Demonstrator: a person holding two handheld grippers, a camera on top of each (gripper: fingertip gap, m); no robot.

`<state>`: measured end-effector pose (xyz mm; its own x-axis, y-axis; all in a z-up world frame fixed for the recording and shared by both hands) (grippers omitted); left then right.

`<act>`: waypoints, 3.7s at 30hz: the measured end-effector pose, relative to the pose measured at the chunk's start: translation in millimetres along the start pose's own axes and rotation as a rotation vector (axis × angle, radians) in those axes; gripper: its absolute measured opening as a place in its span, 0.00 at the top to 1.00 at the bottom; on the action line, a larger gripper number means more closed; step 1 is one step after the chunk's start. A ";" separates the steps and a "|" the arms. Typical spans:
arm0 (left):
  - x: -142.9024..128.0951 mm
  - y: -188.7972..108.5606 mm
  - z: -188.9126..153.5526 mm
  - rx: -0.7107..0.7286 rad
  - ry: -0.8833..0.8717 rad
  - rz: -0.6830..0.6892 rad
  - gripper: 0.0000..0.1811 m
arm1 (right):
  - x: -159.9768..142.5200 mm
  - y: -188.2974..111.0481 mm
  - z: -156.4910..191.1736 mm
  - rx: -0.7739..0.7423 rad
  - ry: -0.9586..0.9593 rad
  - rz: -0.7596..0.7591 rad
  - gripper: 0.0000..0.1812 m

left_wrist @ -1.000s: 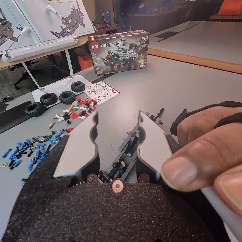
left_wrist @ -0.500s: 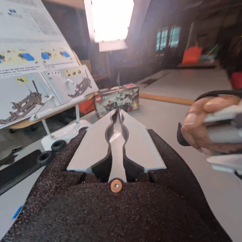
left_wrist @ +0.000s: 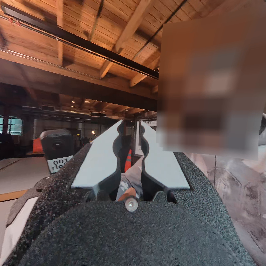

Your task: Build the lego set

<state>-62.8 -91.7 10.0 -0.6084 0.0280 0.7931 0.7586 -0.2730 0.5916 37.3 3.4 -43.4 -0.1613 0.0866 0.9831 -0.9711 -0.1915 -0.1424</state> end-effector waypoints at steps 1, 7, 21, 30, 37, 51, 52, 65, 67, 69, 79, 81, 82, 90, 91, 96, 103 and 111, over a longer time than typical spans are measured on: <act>-4.5 3.3 -0.9 -0.030 -0.015 0.027 0.87 | -2.3 1.7 2.2 0.035 0.026 0.005 0.77; -16.1 4.8 -8.5 -0.136 -0.013 0.015 0.78 | -14.3 7.6 2.9 0.111 0.078 0.103 0.79; -56.2 51.2 -16.8 -0.212 -0.222 0.132 0.36 | -31.9 27.8 29.6 0.363 0.181 0.249 0.99; -30.1 78.8 -15.5 -0.048 -0.031 0.200 0.99 | -15.9 8.1 13.7 0.515 0.375 0.000 0.92; 17.9 -44.5 -7.0 1.024 0.287 0.409 0.80 | 26.4 -67.0 -51.9 -0.170 -0.046 -0.201 0.77; -32.6 -164.4 -15.0 1.655 0.327 0.642 0.59 | -55.1 -106.5 -123.2 -0.725 -0.023 -0.187 0.84; -33.8 -162.2 -16.9 1.652 0.348 0.666 0.62 | -58.4 -106.0 -124.3 -0.740 -0.033 -0.182 0.84; -31.8 -158.4 -28.6 1.598 0.362 0.675 0.89 | -64.8 -104.2 -123.4 -0.866 -0.217 -0.177 0.79; -33.4 -156.9 -27.3 1.590 0.369 0.700 0.89 | -66.0 -102.8 -123.2 -0.861 -0.199 -0.184 0.79; -35.4 -155.0 -25.6 1.580 0.372 0.722 0.89 | -67.3 -101.2 -122.5 -0.857 -0.194 -0.181 0.79; -36.9 -152.5 -23.1 1.544 0.338 0.696 0.89 | -73.3 -89.1 -116.6 -0.805 -0.154 -0.158 0.80; -36.7 -151.5 -22.9 1.536 0.332 0.685 0.89 | -73.2 -88.6 -116.3 -0.804 -0.146 -0.153 0.81; -36.5 -150.8 -22.9 1.534 0.329 0.680 0.89 | -72.6 -88.9 -116.1 -0.803 -0.146 -0.153 0.81; -34.3 -152.5 -23.7 1.536 0.302 0.634 0.89 | -68.2 -95.7 -118.3 -0.820 -0.133 -0.175 0.82; -33.9 -152.3 -23.9 1.538 0.306 0.633 0.89 | -67.4 -96.5 -118.1 -0.822 -0.140 -0.175 0.82; -27.4 -151.7 -24.2 1.561 0.346 0.617 0.89 | -67.6 -99.4 -120.6 -0.841 -0.142 -0.177 0.83; 42.8 -147.4 9.4 1.638 0.570 0.622 0.93 | -70.7 -99.1 -122.7 -0.854 -0.123 -0.178 0.85; 144.1 -169.5 116.3 1.703 0.628 0.625 0.97 | -72.6 -100.4 -125.5 -0.858 -0.108 -0.172 0.85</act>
<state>-252.0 70.5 40.8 0.1116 -0.0930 0.9894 0.0261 0.9955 0.0906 124.4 139.0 -114.9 -0.0255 -0.0548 0.9982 -0.7849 0.6194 0.0140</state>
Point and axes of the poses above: each gripper's, where its closed fingertips meet, y out along the fingers, x out of its top, z = x × y across the jaws, the point moved 10 cm from there along -y, back along the fingers, and after that the axes turned 15 degrees about -x, right-handed, at the moved point
